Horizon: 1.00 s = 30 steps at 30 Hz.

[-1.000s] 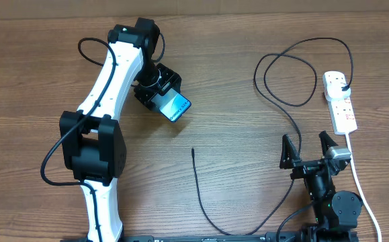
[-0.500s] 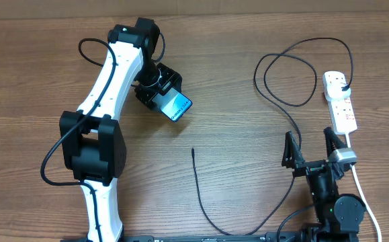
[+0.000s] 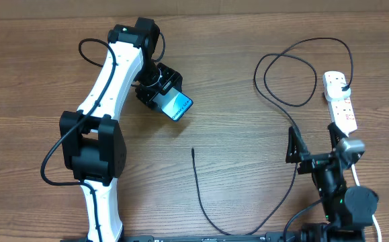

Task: Plug charger to phone and switch on socket
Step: 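Raise the right arm and move the right gripper toward the phone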

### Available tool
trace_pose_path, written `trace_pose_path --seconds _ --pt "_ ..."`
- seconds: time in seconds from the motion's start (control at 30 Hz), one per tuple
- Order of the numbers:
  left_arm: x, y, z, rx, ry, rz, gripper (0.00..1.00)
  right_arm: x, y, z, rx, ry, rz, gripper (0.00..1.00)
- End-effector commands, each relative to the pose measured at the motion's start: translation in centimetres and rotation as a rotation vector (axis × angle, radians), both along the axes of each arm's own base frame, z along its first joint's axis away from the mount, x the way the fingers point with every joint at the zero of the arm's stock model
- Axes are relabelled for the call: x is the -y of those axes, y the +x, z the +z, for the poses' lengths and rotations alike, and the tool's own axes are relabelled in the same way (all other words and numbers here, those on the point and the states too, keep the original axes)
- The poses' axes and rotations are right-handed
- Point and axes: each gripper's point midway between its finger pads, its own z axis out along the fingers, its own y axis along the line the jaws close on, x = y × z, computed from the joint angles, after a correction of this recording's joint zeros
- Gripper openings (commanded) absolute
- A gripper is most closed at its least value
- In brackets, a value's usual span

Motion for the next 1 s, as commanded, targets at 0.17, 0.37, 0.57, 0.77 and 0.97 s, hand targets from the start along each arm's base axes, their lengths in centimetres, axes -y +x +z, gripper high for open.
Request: trace_pose_path --seconds 0.17,0.37,0.57,0.77,0.97 --pt "0.6 0.5 0.8 0.014 -0.031 0.012 0.04 -3.5 3.0 2.0 -0.198 0.065 0.217 1.0" --pt "0.6 0.5 0.8 0.013 -0.031 0.012 0.04 -6.4 5.9 0.8 -0.431 0.278 0.387 1.0" --pt "0.6 0.5 0.8 0.013 -0.031 0.012 0.04 -10.6 7.0 -0.6 -0.595 0.424 0.709 1.0" --pt "0.6 0.5 0.8 0.002 -0.03 0.04 0.04 -11.1 8.9 -3.1 -0.703 0.577 0.741 1.0" --pt "1.0 0.4 1.0 -0.03 -0.048 0.105 0.04 -11.2 10.2 -5.1 -0.882 0.833 0.646 1.0"
